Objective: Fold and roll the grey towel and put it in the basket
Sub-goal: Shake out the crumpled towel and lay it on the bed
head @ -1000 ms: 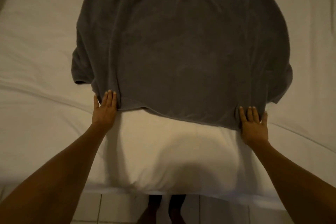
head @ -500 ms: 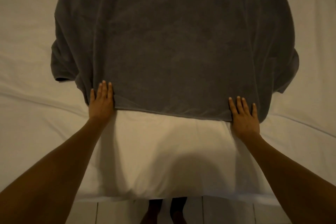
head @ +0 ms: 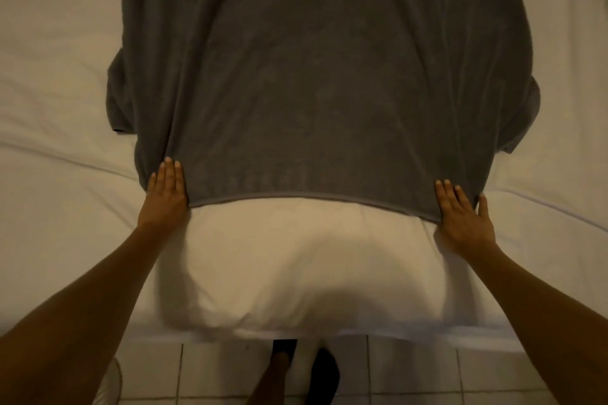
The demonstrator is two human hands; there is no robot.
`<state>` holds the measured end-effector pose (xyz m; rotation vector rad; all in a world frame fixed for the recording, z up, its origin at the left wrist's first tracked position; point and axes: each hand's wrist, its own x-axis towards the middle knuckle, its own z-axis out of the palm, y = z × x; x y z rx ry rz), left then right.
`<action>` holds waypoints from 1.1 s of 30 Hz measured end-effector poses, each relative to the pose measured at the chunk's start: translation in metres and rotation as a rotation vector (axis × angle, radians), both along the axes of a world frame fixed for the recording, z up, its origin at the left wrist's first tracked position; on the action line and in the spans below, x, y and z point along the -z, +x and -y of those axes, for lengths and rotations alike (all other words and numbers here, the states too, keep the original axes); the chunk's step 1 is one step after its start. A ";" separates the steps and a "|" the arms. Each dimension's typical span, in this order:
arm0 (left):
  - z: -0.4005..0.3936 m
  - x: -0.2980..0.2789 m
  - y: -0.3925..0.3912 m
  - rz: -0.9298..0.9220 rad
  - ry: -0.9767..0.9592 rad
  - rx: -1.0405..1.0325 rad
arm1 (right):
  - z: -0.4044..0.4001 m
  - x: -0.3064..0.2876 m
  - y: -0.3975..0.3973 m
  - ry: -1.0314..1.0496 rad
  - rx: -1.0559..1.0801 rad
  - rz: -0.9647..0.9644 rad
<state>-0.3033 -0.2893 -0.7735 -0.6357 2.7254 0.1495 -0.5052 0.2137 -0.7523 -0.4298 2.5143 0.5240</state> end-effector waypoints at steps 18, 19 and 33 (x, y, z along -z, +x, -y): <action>-0.079 -0.043 0.155 0.111 0.031 -0.026 | -0.055 -0.043 0.134 -0.030 -0.010 0.098; -0.082 -0.045 0.162 0.124 0.020 -0.022 | -0.058 -0.044 0.139 -0.023 -0.019 0.097; -0.119 -0.058 0.157 0.175 0.267 0.031 | -0.044 -0.039 0.158 -0.237 -0.101 0.218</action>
